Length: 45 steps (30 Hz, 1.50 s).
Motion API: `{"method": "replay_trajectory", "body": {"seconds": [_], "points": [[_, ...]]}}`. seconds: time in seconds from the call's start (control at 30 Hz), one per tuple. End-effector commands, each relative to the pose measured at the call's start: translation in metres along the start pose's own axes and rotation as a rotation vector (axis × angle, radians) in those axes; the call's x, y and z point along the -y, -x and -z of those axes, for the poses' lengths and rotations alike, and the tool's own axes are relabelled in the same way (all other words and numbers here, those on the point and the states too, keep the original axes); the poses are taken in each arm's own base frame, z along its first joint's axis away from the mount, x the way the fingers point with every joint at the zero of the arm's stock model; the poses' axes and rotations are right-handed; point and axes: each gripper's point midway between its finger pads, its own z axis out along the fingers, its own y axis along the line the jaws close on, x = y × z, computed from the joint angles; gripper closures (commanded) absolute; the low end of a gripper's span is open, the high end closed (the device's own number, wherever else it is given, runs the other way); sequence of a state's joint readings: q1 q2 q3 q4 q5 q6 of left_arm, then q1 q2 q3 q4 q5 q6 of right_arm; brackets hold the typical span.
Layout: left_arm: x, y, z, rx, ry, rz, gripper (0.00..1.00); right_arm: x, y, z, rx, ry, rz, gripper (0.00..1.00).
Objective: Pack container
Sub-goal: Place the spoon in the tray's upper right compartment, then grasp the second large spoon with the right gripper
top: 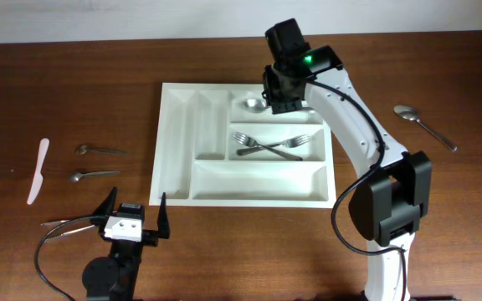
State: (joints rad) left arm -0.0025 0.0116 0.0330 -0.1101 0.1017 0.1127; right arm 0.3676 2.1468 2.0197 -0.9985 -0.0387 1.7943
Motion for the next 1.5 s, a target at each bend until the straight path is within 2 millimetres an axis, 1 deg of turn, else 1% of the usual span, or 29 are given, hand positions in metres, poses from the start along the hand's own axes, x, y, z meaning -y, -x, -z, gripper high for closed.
{"method": "replay_trajectory", "body": {"seconds": [0.0,0.03,0.1,0.13,0.17,0.2,0.23,0.27,0.3,0.33,0.37,0.43,0.47,0.5,0.57,0.6,0.63,0.73,0.83,0.97,1.1,1.27,1.33,1.47], "points": [[0.002,-0.001,0.000,0.003,-0.009,-0.013,0.01,-0.009,0.023,-0.003,0.071,0.027,-0.067,0.76],[0.002,-0.001,0.000,0.003,-0.009,-0.013,0.01,-0.011,0.032,-0.002,0.094,0.032,-0.049,0.64],[0.002,-0.001,0.000,0.002,-0.009,-0.013,0.01,-0.015,0.057,0.000,0.160,0.037,0.014,0.25],[0.002,-0.001,0.000,0.002,-0.009,-0.013,0.01,-0.016,0.071,0.002,0.190,0.034,0.042,0.10],[0.002,-0.001,0.000,0.003,-0.009,-0.013,0.01,-0.015,0.096,0.005,0.229,0.017,0.059,0.01],[0.002,-0.001,0.000,0.003,-0.009,-0.013,0.01,-0.013,0.111,0.007,0.248,0.005,0.057,0.01],[0.002,-0.001,0.000,0.003,-0.009,-0.013,0.01,-0.011,0.137,0.010,0.279,-0.013,0.059,0.01],[0.002,-0.001,0.000,0.003,-0.009,-0.013,0.01,-0.005,0.176,0.015,0.320,-0.039,0.048,0.01],[0.002,-0.001,0.000,0.002,-0.008,-0.013,0.01,-0.001,0.204,0.019,0.343,-0.054,0.032,0.02],[0.002,-0.001,0.000,0.003,-0.009,-0.013,0.01,0.003,0.223,0.019,0.355,-0.065,0.017,0.01],[0.002,-0.001,0.000,0.002,-0.009,-0.013,0.01,0.010,0.247,0.020,0.364,-0.079,-0.011,0.01],[0.002,-0.001,0.000,0.002,-0.009,-0.013,0.01,0.022,0.282,0.019,0.358,-0.098,-0.071,0.01],[0.002,-0.001,0.000,0.002,-0.009,-0.013,0.01,0.028,0.294,0.017,0.351,-0.106,-0.095,0.01],[0.002,-0.001,0.000,0.003,-0.009,-0.013,0.01,0.039,0.314,0.014,0.328,-0.118,-0.148,0.01],[0.002,-0.001,0.000,0.003,-0.009,-0.013,0.01,0.053,0.335,0.008,0.291,-0.133,-0.209,0.01],[0.002,-0.001,0.000,0.003,-0.009,-0.013,0.01,0.057,0.340,0.006,0.284,-0.136,-0.225,0.01],[0.002,-0.001,0.000,0.003,-0.009,-0.013,0.01,0.070,0.354,0.000,0.277,-0.163,-0.267,0.01],[0.002,-0.001,0.000,0.003,-0.009,-0.013,0.01,0.094,0.363,-0.007,0.273,-0.225,-0.385,0.01],[0.002,-0.001,0.000,0.003,-0.009,-0.013,0.01,0.107,0.370,-0.018,0.282,-0.253,-0.475,0.01],[0.002,-0.001,0.000,0.002,-0.008,-0.013,0.01,0.108,0.378,-0.018,0.340,-0.241,-0.550,0.01],[0.002,-0.001,0.000,0.002,-0.008,-0.013,0.01,0.096,0.387,-0.019,0.364,-0.182,-0.562,0.01],[0.002,-0.001,0.000,0.002,-0.009,-0.013,0.01,0.103,0.386,-0.023,0.372,-0.190,-0.631,0.01],[0.002,-0.001,0.000,0.003,-0.009,-0.013,0.01,0.105,0.388,-0.025,0.386,-0.189,-0.629,0.01],[0.002,-0.001,0.000,0.002,-0.009,-0.013,0.01,0.109,0.396,-0.021,0.422,-0.195,-0.632,0.01]]}}
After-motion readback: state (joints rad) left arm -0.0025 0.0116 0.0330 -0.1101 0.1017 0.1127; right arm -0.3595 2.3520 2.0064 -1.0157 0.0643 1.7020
